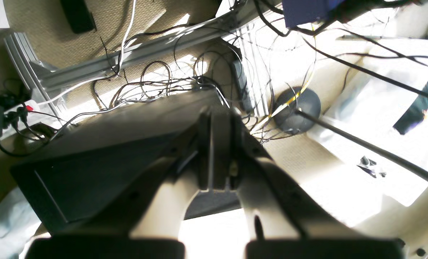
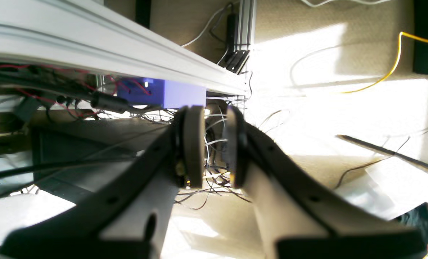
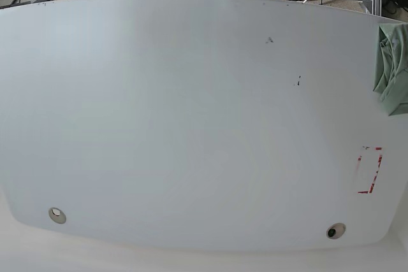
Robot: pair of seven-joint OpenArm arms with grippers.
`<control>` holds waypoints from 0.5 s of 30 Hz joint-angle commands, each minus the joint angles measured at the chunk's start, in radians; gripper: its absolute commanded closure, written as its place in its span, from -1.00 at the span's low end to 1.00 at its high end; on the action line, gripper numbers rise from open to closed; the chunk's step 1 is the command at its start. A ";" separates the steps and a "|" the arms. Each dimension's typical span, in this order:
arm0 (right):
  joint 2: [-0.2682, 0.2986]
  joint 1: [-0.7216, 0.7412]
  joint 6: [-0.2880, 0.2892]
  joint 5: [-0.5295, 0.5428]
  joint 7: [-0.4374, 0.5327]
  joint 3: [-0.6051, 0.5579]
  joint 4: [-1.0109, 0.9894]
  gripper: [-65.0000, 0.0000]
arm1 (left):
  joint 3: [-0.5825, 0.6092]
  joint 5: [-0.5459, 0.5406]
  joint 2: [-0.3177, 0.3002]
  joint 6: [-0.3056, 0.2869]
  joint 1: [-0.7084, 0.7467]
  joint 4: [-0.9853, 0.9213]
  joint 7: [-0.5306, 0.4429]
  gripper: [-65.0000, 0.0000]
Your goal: Layout the t-shirt on the table in an organized manner, then fold the t-shirt properly
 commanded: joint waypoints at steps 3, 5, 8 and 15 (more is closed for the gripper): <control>0.022 0.109 -0.001 0.007 0.015 -0.032 -0.194 0.69 | -0.001 0.001 0.003 -0.006 -0.109 -0.140 -0.014 1.00; 0.035 0.161 -0.001 0.006 0.015 -0.039 -0.277 0.69 | -0.001 0.001 0.003 -0.008 -0.161 -0.212 -0.014 1.00; 0.051 0.253 -0.001 0.001 0.015 -0.042 -0.424 0.69 | -0.001 0.004 -0.002 -0.009 -0.245 -0.326 -0.012 1.00; 0.056 0.487 0.004 -0.145 0.022 -0.035 -0.775 0.69 | 0.001 -0.002 -0.040 -0.006 -0.443 -0.585 0.064 1.00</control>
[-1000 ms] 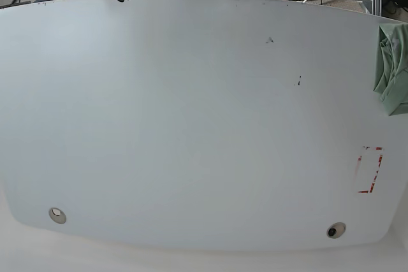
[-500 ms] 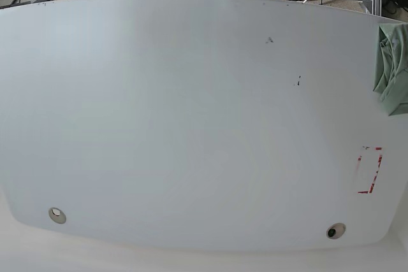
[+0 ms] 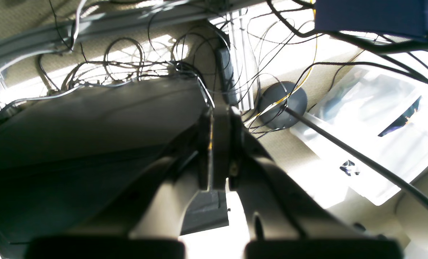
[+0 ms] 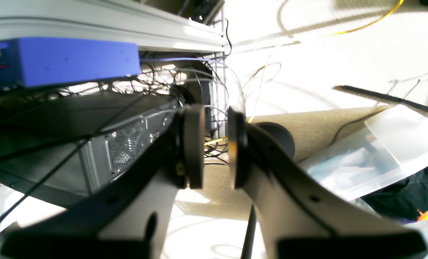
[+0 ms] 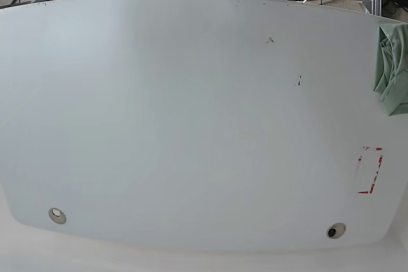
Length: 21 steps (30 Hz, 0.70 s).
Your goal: Layout the t-shirt on the table in an organized manner, then fold the t-shirt properly
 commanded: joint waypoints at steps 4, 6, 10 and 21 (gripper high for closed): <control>0.004 0.122 0.014 -0.039 0.017 0.005 -0.193 0.69 | -0.005 -0.010 -0.004 -0.002 -0.106 -0.153 0.003 1.00; 0.004 0.145 0.014 -0.045 0.017 0.001 -0.205 0.69 | -0.005 -0.014 -0.002 -0.002 -0.135 -0.204 0.003 1.00; 0.003 0.187 0.008 -0.048 0.010 0.000 -0.213 0.69 | -0.005 -0.010 -0.001 0.002 -0.227 -0.300 0.006 1.00; 0.004 0.365 0.007 -0.056 -0.057 0.000 -0.397 0.67 | -0.005 -0.014 -0.030 0.160 -0.465 -0.710 -0.030 1.00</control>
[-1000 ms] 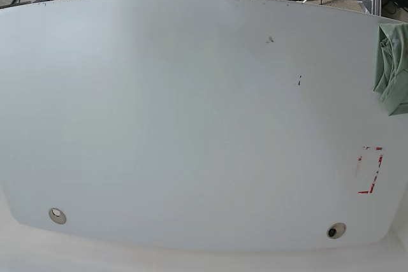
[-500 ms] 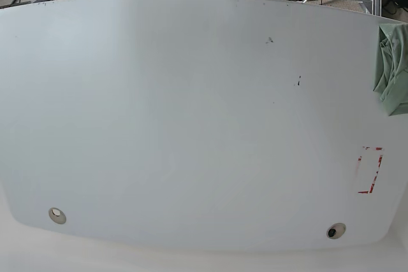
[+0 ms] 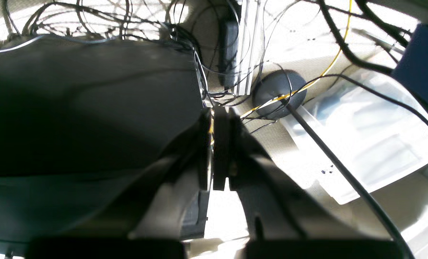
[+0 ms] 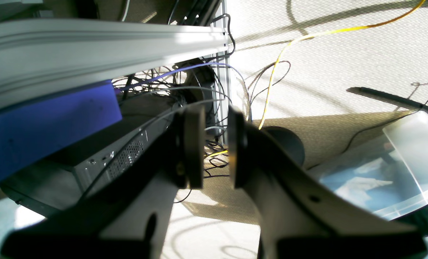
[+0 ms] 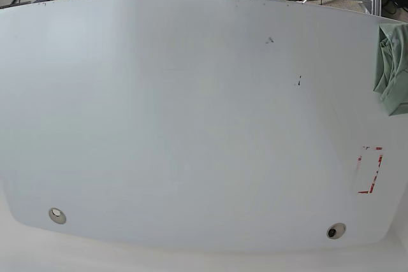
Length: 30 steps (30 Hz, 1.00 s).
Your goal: Layout the t-shirt on the table in an organized manner, then fold the t-shirt properly
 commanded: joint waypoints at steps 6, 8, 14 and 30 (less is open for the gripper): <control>0.007 0.105 0.009 -0.095 0.012 0.003 -0.139 0.67 | -0.001 -0.004 -0.008 0.004 -0.111 -0.174 -0.077 1.00; 0.006 0.121 0.006 -0.117 0.010 0.006 -0.154 0.67 | -0.001 -0.004 -0.005 0.004 -0.133 -0.197 -0.091 1.00; -0.008 0.158 -0.077 -0.175 0.006 0.003 -0.160 0.67 | 0.004 0.000 -0.005 0.084 -0.208 -0.278 -0.103 1.00; -0.043 0.208 -0.151 -0.267 -0.046 0.003 -0.162 0.67 | 0.005 0.002 -0.005 0.104 -0.230 -0.286 -0.103 1.00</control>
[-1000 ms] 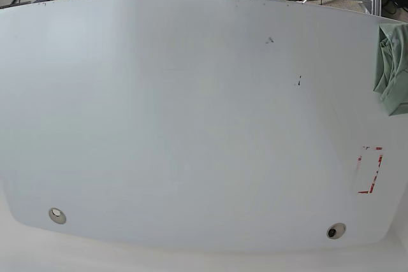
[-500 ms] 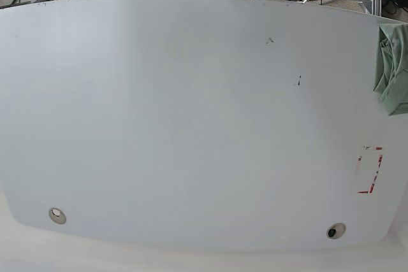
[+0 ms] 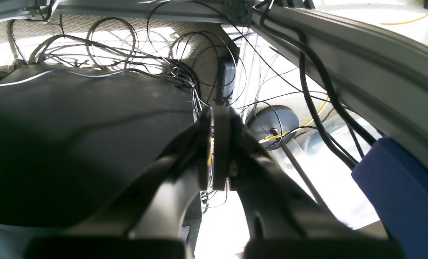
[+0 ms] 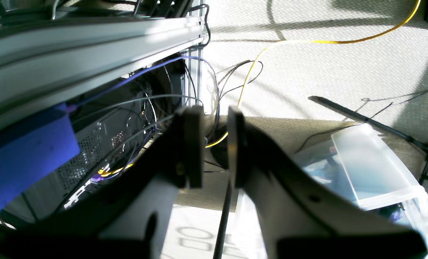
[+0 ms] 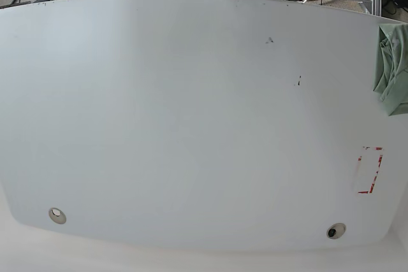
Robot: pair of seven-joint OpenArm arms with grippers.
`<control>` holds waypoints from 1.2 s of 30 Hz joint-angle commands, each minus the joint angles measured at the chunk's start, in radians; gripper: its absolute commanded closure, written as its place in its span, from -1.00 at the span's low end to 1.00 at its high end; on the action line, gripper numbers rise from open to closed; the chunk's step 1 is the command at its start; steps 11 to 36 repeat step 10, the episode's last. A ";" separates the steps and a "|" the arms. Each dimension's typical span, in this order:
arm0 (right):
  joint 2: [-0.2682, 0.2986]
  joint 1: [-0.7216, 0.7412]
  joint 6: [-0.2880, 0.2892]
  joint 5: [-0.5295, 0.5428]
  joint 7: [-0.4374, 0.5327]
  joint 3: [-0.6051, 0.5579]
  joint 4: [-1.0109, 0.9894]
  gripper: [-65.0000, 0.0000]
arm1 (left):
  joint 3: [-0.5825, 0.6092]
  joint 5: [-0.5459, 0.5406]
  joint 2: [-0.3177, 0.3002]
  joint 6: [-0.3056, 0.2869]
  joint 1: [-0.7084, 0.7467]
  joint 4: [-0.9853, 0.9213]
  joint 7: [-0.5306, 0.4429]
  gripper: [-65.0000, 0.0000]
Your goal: Layout the t-shirt on the table in an organized manner, then fold the t-shirt properly
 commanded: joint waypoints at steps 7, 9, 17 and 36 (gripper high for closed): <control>-0.014 -0.002 0.004 -0.008 0.009 0.001 0.003 0.67 | 0.004 0.004 -0.006 0.001 0.000 0.002 0.002 1.00; -0.015 -0.002 0.004 -0.008 0.010 0.001 0.003 0.67 | 0.004 0.004 -0.006 0.001 -0.007 0.002 0.000 1.00; -0.015 0.004 0.004 -0.008 0.010 0.001 0.003 0.67 | 0.004 0.004 -0.006 0.001 -0.009 0.002 0.000 1.00; -0.015 0.004 0.004 -0.008 0.010 0.001 0.003 0.67 | 0.004 0.004 -0.006 0.001 -0.009 0.002 0.000 1.00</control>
